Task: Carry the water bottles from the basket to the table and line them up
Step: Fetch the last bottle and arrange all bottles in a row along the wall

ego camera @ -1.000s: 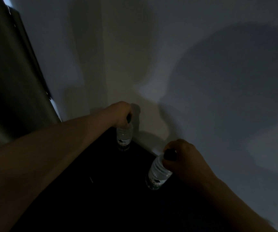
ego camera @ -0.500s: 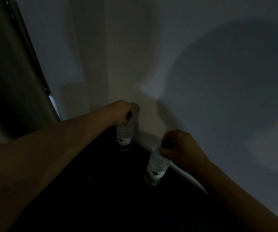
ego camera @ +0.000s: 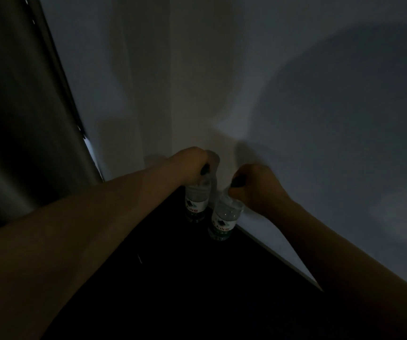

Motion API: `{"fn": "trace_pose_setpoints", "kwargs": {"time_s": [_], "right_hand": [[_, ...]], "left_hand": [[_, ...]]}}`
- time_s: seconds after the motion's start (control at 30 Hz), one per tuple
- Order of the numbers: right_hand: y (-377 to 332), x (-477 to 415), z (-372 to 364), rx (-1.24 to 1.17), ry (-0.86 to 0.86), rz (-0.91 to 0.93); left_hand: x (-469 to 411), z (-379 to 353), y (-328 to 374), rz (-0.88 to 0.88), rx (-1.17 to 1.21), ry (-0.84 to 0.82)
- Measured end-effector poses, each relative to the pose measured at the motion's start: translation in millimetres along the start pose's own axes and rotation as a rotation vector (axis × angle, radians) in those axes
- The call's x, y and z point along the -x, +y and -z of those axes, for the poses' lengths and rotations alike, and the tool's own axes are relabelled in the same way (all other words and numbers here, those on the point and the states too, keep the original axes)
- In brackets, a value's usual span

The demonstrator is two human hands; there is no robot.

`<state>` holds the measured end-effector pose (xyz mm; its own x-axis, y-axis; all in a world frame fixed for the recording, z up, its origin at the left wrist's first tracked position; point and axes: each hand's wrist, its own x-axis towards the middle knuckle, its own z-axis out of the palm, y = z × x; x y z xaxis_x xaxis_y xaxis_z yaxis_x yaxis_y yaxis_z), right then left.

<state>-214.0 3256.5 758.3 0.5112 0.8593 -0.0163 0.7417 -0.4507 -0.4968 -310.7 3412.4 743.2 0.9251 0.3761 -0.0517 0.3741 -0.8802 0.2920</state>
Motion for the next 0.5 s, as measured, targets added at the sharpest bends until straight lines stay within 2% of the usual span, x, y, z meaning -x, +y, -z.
{"fn": "trace_pose_setpoints", "kwargs": {"time_s": [0.5], "right_hand": [[-3.5,-13.0,-15.0,0.039,0.071,-0.006]], "left_hand": [[1.2,-1.3,-0.5,0.01,0.024,0.012]]}}
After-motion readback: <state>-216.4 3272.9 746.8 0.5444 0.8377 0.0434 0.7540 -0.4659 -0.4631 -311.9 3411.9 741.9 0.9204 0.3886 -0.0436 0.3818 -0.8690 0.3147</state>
